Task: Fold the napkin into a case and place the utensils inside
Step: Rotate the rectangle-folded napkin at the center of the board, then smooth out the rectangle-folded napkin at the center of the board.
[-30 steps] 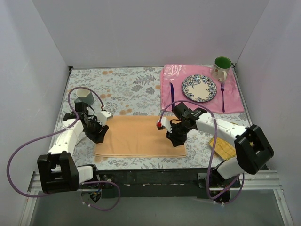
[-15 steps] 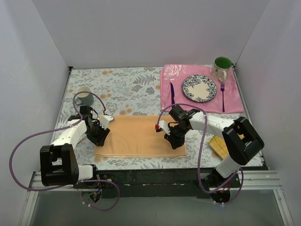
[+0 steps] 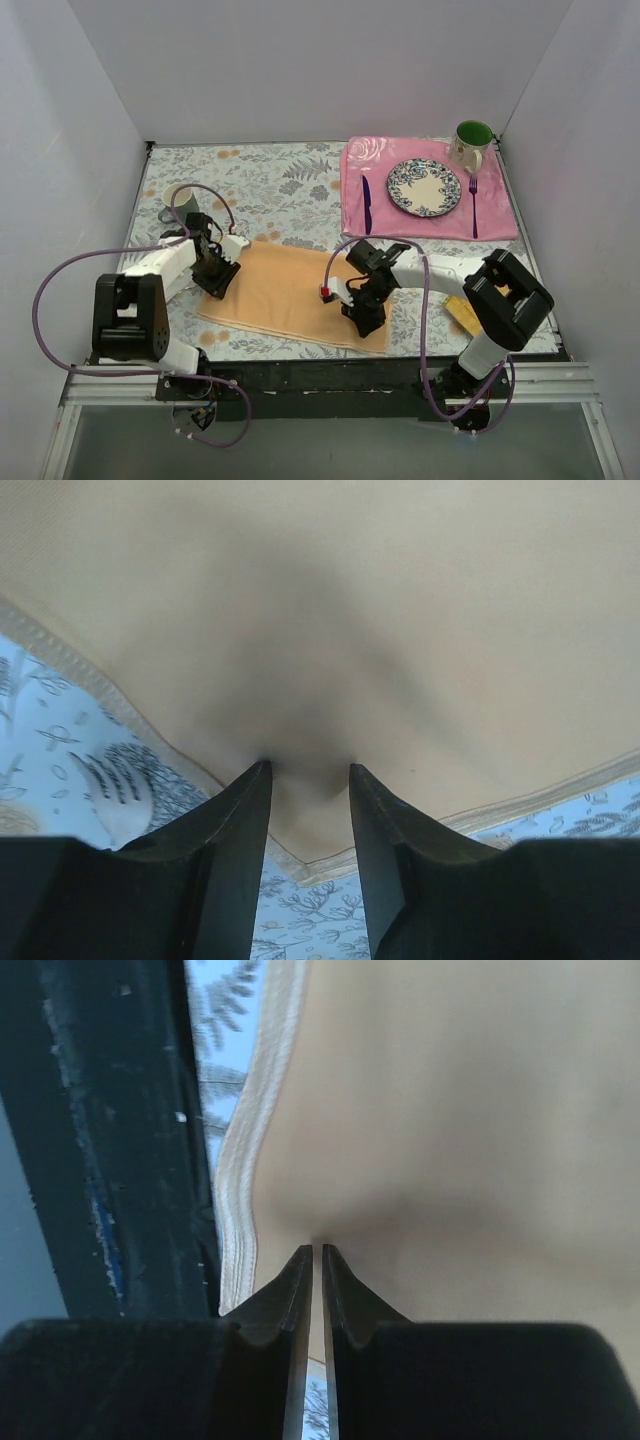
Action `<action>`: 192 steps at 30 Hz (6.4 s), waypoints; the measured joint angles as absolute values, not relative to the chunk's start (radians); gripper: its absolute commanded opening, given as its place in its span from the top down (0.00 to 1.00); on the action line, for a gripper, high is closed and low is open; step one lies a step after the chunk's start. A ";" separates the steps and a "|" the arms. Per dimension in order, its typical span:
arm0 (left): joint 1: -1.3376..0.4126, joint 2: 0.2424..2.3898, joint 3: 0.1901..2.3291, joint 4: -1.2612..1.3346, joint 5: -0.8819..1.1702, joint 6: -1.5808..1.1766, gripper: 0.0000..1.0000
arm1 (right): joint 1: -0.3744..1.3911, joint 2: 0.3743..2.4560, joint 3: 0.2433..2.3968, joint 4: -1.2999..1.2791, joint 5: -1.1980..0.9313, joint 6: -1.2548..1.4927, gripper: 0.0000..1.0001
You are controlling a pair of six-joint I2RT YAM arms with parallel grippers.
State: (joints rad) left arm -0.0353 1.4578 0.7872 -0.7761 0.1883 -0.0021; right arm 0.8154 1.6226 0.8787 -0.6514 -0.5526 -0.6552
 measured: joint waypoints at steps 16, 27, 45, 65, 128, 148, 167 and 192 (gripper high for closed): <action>-0.037 1.663 1.121 -0.736 0.285 -0.089 0.57 | 0.789 1.623 1.184 -0.786 -0.608 -0.685 0.80; -0.037 1.459 0.918 -0.818 0.282 -0.135 0.60 | 0.569 1.808 1.311 -0.828 -0.469 -0.711 0.89; -0.044 1.662 0.992 -0.747 0.250 -0.171 0.62 | 0.574 1.824 1.131 -0.836 -0.459 -0.732 0.91; -0.077 1.758 1.158 -0.741 0.316 -0.236 0.56 | 0.709 1.787 1.259 -0.969 -0.647 -0.796 0.89; -0.087 1.850 1.260 -0.708 0.701 -0.593 0.93 | 0.538 2.031 1.473 -0.412 -0.815 -0.096 0.83; -0.065 2.025 1.358 -0.670 0.543 -0.690 1.00 | 0.458 2.313 1.791 -0.232 -0.757 0.197 0.84; -0.062 2.028 1.375 -0.690 0.604 -0.620 0.69 | 0.402 2.445 1.833 -0.100 -0.863 0.381 0.75; -0.318 2.174 1.481 0.167 0.911 -1.501 0.02 | 0.443 1.851 0.976 0.209 -0.888 0.631 0.99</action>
State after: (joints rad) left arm -0.3180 2.1738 1.4811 0.1665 0.9112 -1.5009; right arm 0.4435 1.8507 0.9760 0.2092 -0.8879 0.6312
